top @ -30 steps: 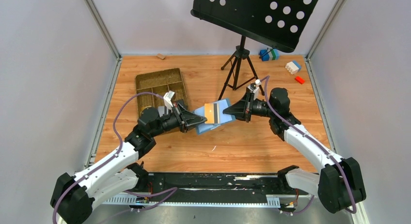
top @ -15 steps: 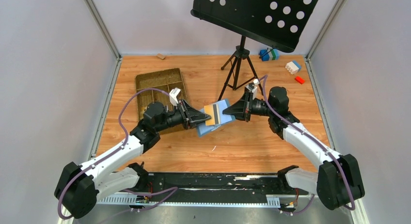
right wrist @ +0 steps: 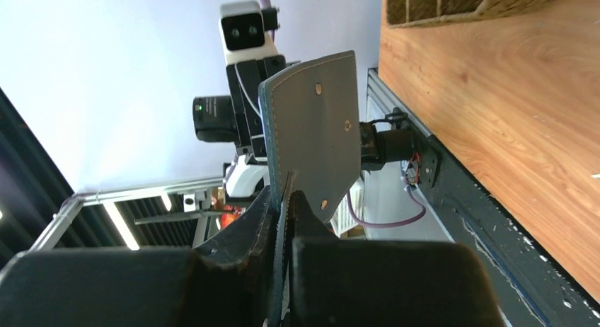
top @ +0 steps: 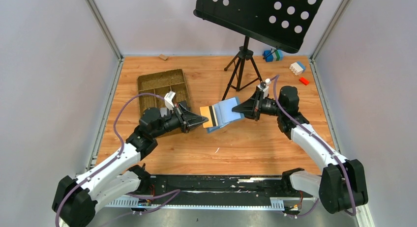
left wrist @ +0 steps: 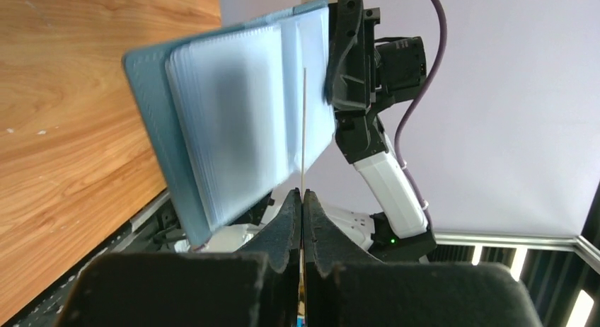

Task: Take the credit cards out of the card holder
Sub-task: Place the credit card in the storage box.

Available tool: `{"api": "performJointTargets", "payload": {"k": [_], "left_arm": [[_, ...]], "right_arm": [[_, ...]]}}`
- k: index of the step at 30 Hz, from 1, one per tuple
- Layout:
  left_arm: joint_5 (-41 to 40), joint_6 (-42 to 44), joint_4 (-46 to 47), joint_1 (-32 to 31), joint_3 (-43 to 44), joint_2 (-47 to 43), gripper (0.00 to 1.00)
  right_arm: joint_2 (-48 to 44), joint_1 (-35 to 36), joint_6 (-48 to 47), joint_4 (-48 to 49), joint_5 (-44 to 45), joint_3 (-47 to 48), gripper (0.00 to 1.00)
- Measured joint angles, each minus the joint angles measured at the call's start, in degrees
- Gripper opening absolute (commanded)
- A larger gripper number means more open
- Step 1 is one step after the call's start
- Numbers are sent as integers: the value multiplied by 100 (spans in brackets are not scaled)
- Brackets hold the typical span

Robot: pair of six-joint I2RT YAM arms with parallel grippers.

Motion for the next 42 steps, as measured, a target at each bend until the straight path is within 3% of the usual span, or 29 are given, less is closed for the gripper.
{"api": "performJointTargets", "payload": {"k": [6,11,16,21,30,42], "left_arm": [[-87,291,-949,146,-103,-649,0],[-315,1506,-3421,946,769,-634,0],[-1893,3484,-6411,1351,3064,662,0],[-3536,4782,-8032,1351,4271,1565,0],[-5001,5910,-8483,1351,4481,2470,0],[-5792,6406,-7982,1379,4433,3366,0]], "right_arm": [[-11,-140,-616,-859,76,118,0],[-11,-140,-1593,-2203,308,660,0],[-13,-140,-2236,-2935,470,973,0],[-13,-140,-2570,-3392,560,1001,0],[-39,-140,-2826,-3762,599,1119,0],[-76,-140,-2872,-3864,599,1126,0]]}}
